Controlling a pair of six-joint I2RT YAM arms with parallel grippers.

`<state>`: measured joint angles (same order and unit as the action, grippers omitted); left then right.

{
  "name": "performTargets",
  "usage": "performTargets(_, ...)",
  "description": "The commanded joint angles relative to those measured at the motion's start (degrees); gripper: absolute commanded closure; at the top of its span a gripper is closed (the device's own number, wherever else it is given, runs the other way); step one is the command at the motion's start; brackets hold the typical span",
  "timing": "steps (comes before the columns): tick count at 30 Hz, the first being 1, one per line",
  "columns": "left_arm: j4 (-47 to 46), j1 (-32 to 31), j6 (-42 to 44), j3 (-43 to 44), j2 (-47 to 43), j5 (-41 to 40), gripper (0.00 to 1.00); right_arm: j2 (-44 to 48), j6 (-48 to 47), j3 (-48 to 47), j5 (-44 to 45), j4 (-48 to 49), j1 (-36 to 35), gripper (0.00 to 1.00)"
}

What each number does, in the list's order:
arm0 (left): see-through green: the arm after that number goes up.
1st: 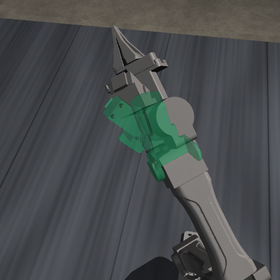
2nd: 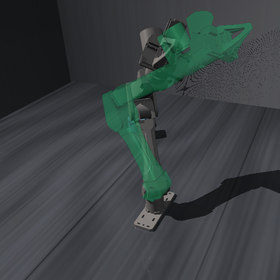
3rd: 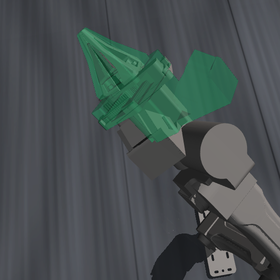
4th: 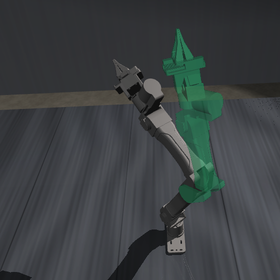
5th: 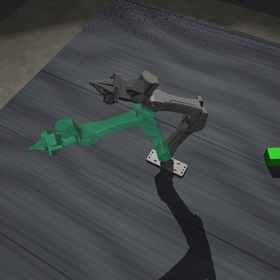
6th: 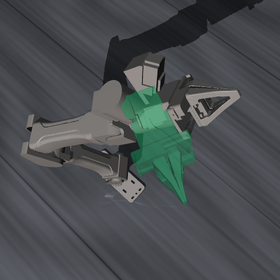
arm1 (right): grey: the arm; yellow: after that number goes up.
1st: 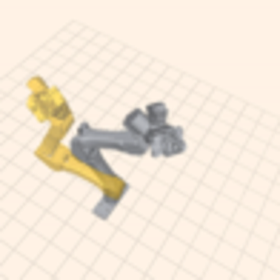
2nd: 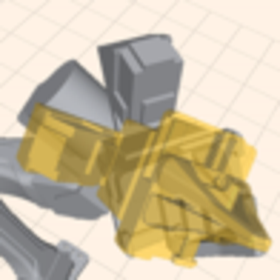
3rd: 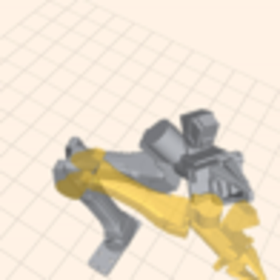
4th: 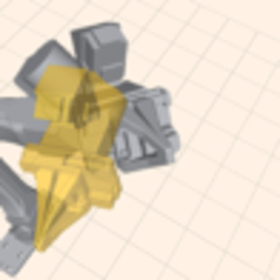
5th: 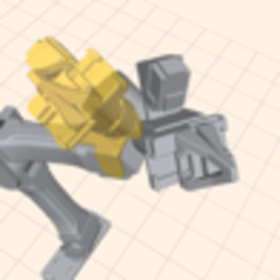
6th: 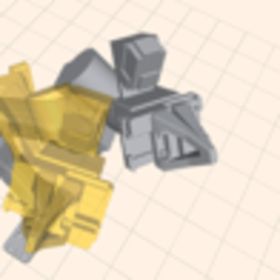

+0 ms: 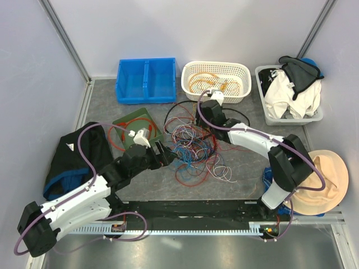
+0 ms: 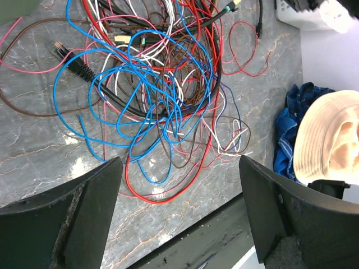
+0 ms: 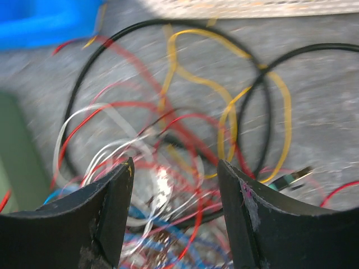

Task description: Untangle the cables

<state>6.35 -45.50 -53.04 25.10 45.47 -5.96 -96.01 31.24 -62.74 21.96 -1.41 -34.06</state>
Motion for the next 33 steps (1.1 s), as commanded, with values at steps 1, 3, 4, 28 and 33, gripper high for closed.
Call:
performTargets(1, 1.12, -0.21, 1.01, 1.35, 1.19, -0.55, 0.09, 3.63, -3.03, 2.97, 1.6, -0.17, -3.63, 0.31)
performTargets(3, 0.77, -0.21, 0.22, 1.09, 1.72, -0.11, 0.09, 4.86, -3.9, 4.72, 1.42, -0.35, -4.87, 0.31)
performTargets(4, 0.6, -0.21, 0.21, 0.91, 2.07, 0.07, 0.09, 5.21, -4.17, 5.25, 1.6, -0.44, -6.0, 0.31)
performTargets(28, -1.16, -0.3, -0.49, 0.38, 2.95, 1.74, 0.11, -5.78, -4.97, 3.68, 4.23, -1.58, -6.63, 0.57)
performTargets(33, -1.16, -0.21, -0.05, 0.65, 3.57, 1.91, 0.11, 3.0, -3.91, 6.39, 10.19, -4.56, -6.72, 0.27)
